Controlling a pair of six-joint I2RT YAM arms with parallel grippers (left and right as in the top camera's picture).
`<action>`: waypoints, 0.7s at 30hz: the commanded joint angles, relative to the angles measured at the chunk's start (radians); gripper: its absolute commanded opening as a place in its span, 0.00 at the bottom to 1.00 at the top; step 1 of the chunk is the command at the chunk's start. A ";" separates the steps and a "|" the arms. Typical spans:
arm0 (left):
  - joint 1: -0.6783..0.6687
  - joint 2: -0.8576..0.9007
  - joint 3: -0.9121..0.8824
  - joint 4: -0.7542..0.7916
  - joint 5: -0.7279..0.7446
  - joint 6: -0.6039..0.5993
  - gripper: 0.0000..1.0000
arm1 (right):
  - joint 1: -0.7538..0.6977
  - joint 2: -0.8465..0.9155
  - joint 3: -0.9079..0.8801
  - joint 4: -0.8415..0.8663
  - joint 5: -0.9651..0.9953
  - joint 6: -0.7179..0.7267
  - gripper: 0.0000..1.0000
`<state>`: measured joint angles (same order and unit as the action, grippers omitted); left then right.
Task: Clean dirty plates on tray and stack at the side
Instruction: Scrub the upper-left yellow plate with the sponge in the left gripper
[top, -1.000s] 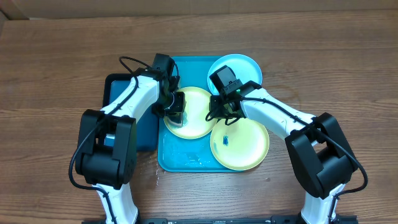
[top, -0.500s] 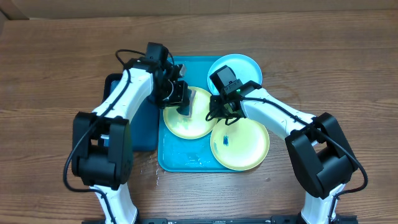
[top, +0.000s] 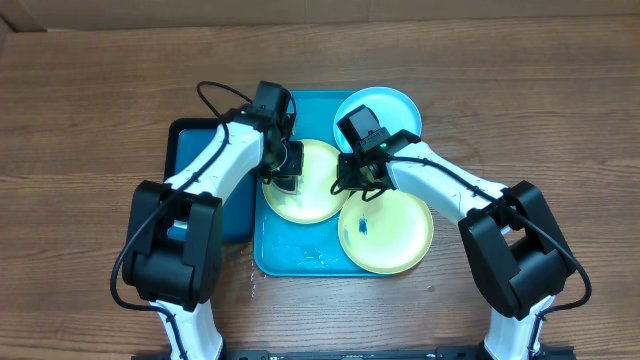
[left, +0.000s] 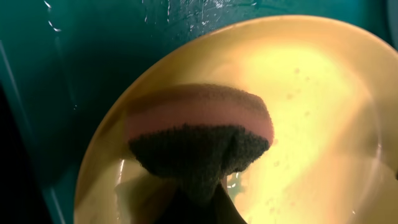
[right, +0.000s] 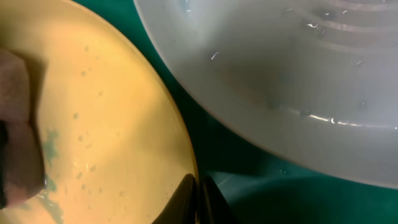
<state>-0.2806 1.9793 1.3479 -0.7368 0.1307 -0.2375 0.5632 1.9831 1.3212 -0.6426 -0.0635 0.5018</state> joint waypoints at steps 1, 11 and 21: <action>-0.008 -0.003 -0.047 0.029 -0.029 -0.066 0.04 | -0.002 -0.040 0.020 0.005 0.002 0.008 0.06; -0.033 -0.003 -0.124 0.080 0.035 -0.074 0.04 | -0.002 -0.040 0.020 0.006 0.002 0.008 0.05; -0.034 -0.003 -0.144 0.107 0.155 -0.073 0.04 | -0.002 -0.040 0.020 0.006 0.002 0.008 0.04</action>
<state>-0.2939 1.9537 1.2491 -0.6216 0.1596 -0.2905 0.5632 1.9831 1.3212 -0.6453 -0.0628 0.5018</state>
